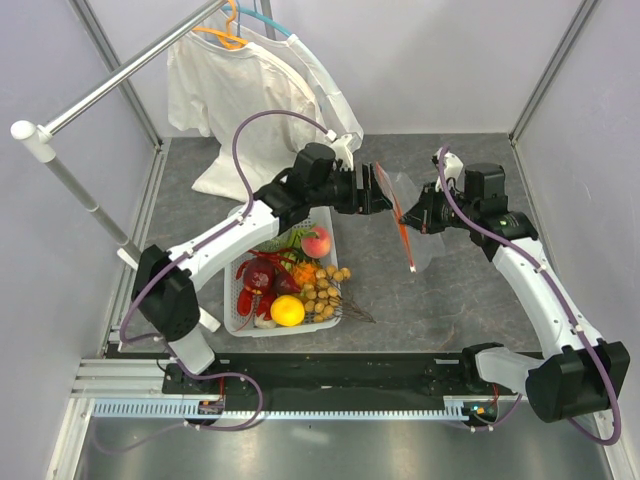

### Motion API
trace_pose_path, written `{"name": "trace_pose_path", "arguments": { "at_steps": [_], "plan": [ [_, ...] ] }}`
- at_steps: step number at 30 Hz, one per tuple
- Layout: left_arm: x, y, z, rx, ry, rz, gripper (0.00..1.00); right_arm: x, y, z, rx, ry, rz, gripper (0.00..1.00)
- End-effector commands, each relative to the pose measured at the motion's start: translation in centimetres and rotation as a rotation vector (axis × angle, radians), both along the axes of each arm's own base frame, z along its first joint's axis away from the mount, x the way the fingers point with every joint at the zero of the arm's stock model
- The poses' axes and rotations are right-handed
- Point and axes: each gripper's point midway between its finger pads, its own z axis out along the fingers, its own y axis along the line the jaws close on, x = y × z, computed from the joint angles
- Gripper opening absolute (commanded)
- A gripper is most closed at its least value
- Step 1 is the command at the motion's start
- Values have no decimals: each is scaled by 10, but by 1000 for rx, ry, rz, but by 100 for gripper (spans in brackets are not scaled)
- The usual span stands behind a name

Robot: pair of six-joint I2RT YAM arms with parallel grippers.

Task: Place the food in the zip-top bag and seal the zipper
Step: Open the zipper of the food storage bag.

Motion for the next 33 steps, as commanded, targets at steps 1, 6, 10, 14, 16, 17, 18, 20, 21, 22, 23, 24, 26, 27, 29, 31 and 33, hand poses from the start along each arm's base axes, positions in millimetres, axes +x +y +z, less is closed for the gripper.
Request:
{"name": "trace_pose_path", "arguments": {
  "at_steps": [1, 6, 10, 14, 16, 17, 18, 20, 21, 22, 23, 24, 26, 27, 29, 31, 33],
  "plan": [
    [13, -9, 19, -37, -8, 61, 77, -1, 5, 18, 42, -56, 20, 0],
    [21, -14, 5, -10, 22, 94, 70, -2, 8, 21, 61, -55, 23, 0],
    [22, -18, 0, -8, 44, 96, 68, -3, 8, 23, 58, -59, 22, 0],
    [26, -18, -10, 14, 70, 118, 66, -4, 8, 24, 59, -62, 25, 0],
    [28, -18, -15, 24, 79, 130, 64, -5, 10, 23, 60, -60, 29, 0],
    [28, -18, -17, 26, 87, 134, 64, -6, 10, 23, 59, -62, 33, 0],
    [27, -19, -19, 25, 94, 130, 64, -6, 11, 23, 60, -60, 33, 0],
    [27, -20, -20, 23, 103, 129, 64, -7, 12, 21, 52, -55, 31, 0],
    [26, -20, -20, 22, 104, 128, 64, -7, 13, 20, 51, -56, 34, 0],
    [27, -20, -20, 22, 101, 128, 64, -7, 13, 19, 50, -52, 33, 0],
    [27, -20, -22, 25, 106, 133, 64, -7, 14, 19, 51, -53, 35, 0],
    [27, -20, -25, 30, 119, 139, 64, -6, 15, 20, 56, -56, 33, 0],
    [27, -21, -29, 33, 137, 147, 67, -5, 18, 17, 47, -51, 29, 0],
    [26, -24, -32, 30, 152, 146, 70, -3, 19, 18, 47, -55, 25, 0],
    [24, -29, -33, 27, 159, 135, 72, 1, 19, 14, 34, -50, 9, 0],
    [19, -34, -38, 35, 171, 120, 68, 4, 17, 14, 28, -50, -3, 0],
    [16, -34, -44, 49, 182, 115, 62, 9, 12, 16, 5, -62, -34, 0]
  ]
}}
